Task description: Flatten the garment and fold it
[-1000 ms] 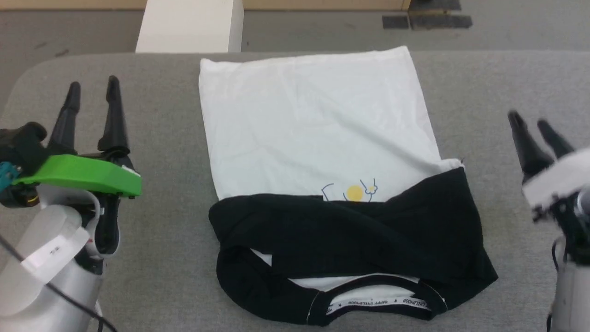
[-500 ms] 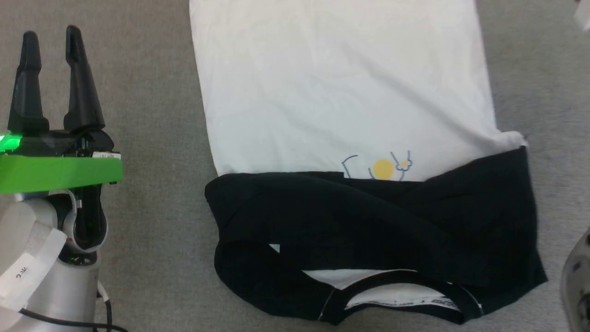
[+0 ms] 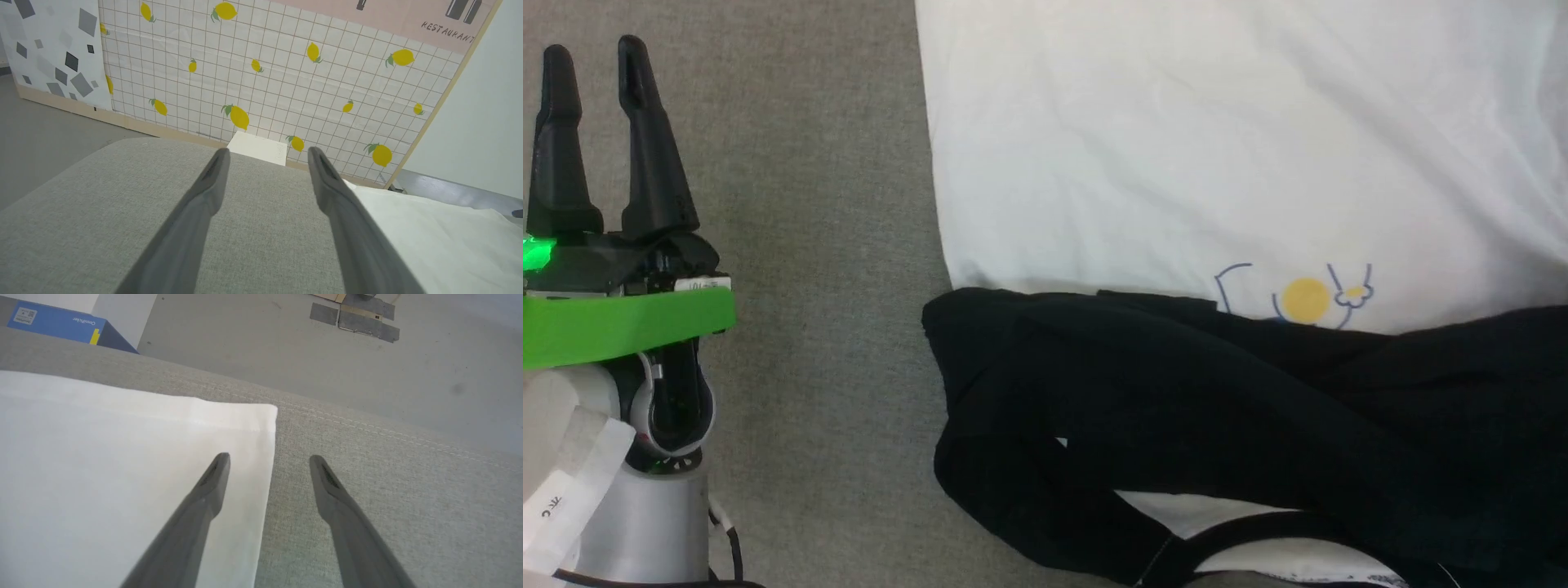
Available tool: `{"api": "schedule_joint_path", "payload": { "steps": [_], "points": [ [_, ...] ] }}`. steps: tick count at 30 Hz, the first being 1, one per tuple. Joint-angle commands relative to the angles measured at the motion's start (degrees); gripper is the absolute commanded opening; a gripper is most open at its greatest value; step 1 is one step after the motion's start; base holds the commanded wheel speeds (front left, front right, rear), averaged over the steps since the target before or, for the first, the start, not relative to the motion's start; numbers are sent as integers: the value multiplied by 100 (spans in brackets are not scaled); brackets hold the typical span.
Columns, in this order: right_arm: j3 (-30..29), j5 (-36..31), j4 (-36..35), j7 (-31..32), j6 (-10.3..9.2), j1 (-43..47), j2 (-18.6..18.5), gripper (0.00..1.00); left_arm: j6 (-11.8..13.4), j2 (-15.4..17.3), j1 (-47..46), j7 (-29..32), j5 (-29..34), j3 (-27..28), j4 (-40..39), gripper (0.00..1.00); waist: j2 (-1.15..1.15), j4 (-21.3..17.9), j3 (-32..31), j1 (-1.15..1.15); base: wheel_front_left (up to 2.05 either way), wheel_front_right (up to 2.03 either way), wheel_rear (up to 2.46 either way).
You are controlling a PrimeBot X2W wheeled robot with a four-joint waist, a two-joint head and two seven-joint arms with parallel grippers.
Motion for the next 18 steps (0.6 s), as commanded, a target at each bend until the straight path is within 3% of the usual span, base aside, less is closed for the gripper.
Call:
{"api": "schedule_joint_path", "payload": {
  "steps": [1,12,13,14,18],
  "points": [
    [54,-35,72,34,-8,-117,-58,100,-58,-39,47,-27,34,39,-11,100,0,215,235,-1,0,0,0],
    [249,42,475,552,-8,-253,-173,100,-193,-177,-1,-27,61,93,106,100,0,255,375,-1,0,0,0],
    [240,47,489,595,-8,-258,-180,38,-198,-172,-1,-27,63,85,126,100,0,254,378,-1,0,0,0],
    [211,45,489,666,-8,-293,-171,0,-202,-175,-8,-27,54,83,141,100,0,252,373,-1,0,0,0],
    [59,-59,384,812,-8,-379,-110,0,-214,-148,-27,-27,42,72,190,100,0,224,346,-1,0,0,0]
  ]
}}
